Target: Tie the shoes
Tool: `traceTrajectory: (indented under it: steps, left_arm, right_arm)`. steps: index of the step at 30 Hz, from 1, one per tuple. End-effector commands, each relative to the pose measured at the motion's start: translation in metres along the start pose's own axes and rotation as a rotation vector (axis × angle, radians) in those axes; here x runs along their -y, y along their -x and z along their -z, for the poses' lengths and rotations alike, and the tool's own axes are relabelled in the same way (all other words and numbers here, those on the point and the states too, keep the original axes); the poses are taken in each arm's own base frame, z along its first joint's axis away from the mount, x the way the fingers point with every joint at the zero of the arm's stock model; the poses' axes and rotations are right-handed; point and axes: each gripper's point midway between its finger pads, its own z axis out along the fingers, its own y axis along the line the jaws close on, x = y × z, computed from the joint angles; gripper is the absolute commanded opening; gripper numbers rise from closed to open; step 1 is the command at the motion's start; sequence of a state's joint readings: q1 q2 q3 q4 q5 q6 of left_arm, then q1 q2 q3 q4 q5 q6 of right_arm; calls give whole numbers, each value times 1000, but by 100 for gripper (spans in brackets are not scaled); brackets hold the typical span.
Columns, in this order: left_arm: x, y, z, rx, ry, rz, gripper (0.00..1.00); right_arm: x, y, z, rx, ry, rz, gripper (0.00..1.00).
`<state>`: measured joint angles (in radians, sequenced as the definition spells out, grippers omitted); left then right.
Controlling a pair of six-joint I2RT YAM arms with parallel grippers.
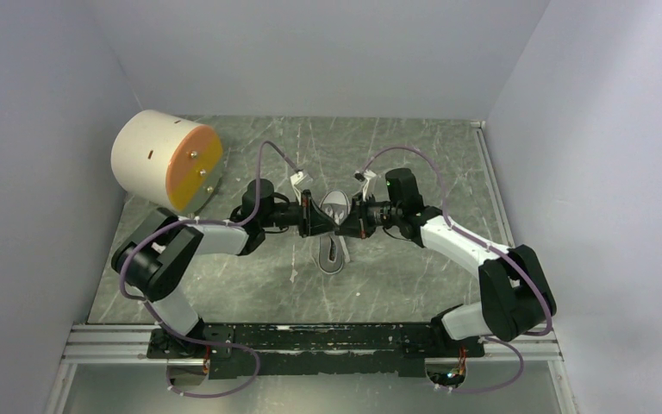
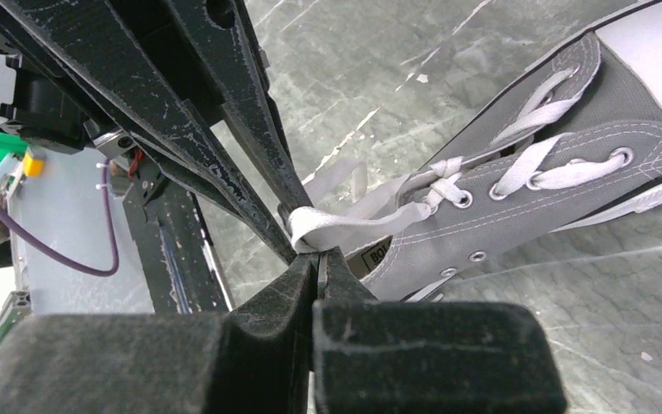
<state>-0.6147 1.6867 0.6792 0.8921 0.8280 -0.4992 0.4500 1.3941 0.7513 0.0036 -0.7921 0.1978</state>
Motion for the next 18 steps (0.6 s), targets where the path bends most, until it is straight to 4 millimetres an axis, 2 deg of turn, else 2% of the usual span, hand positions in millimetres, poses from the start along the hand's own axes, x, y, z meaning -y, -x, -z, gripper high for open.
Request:
traceTrajectory:
  steps: [1, 7, 9, 11, 13, 16, 18]
  left_arm:
    - [-4, 11, -2, 52, 11, -20, 7]
    - [-6, 13, -1, 72, 28, -1, 5]
    - [-11, 12, -1, 57, 53, -11, 5]
    - [-11, 13, 0, 56, 65, -19, 5]
    - [-14, 12, 2, 46, 86, -21, 5]
    - [-15, 14, 3, 41, 103, -20, 5]
    - [-13, 16, 3, 42, 104, -14, 5]
  right_arm:
    - [-16, 1, -3, -1, 73, 42, 0]
    - [-18, -2, -1, -8, 54, 55, 2]
    - [-15, -5, 2, -22, 16, 28, 11]
    - [-12, -5, 6, -18, -29, 6, 26]
    - [0, -8, 12, -20, -122, -41, 38]
    - [16, -14, 28, -27, -225, -121, 46]
    - [17, -20, 35, -38, -223, -153, 48]
